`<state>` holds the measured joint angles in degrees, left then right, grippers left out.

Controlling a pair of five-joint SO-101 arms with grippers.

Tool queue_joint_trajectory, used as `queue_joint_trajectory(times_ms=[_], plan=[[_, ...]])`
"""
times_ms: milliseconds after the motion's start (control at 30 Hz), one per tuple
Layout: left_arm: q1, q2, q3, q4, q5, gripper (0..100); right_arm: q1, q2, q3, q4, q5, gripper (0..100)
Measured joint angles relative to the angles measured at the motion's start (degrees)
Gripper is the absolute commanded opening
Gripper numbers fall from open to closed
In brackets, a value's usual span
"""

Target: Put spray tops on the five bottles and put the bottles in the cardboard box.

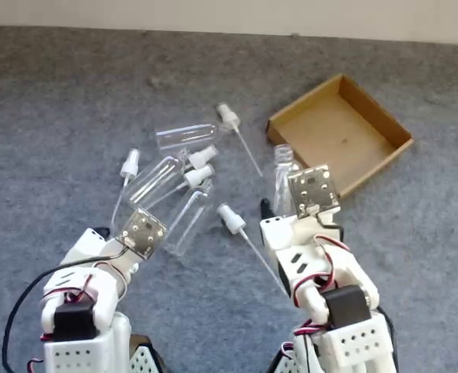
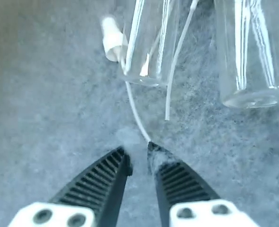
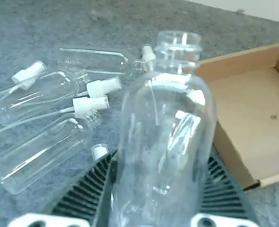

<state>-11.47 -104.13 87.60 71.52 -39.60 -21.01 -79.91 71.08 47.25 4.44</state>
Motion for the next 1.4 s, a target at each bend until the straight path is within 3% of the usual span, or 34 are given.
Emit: queue_joint_trajectory(times_ms=[233, 367, 600, 733, 1133, 1400], plan=[[-0.2, 10.0, -14.0, 4.7, -2.5, 1, 0.0, 0.0, 9.7, -10.2, 0.0, 17.3], [0.7, 22.8, -22.7, 4.7, -2.8, 1, 0.0, 0.0, 13.2, -13.8, 0.0, 17.3], [8.7, 45.6, -37.5, 4.7, -2.8, 1, 0.0, 0.1, 18.6, -21.5, 0.0, 17.3], [11.5, 58.2, -45.5, 4.7, -2.8, 8, 0.0, 0.1, 21.7, -25.3, 0.0, 17.3], [13.9, 92.7, -69.7, 4.7, -2.8, 13, 0.0, 0.1, 24.2, -30.1, 0.0, 17.3], [19.6, 107.6, -84.0, 4.7, -12.5, 13, 0.0, 0.1, 24.2, -30.1, 0.0, 17.3]])
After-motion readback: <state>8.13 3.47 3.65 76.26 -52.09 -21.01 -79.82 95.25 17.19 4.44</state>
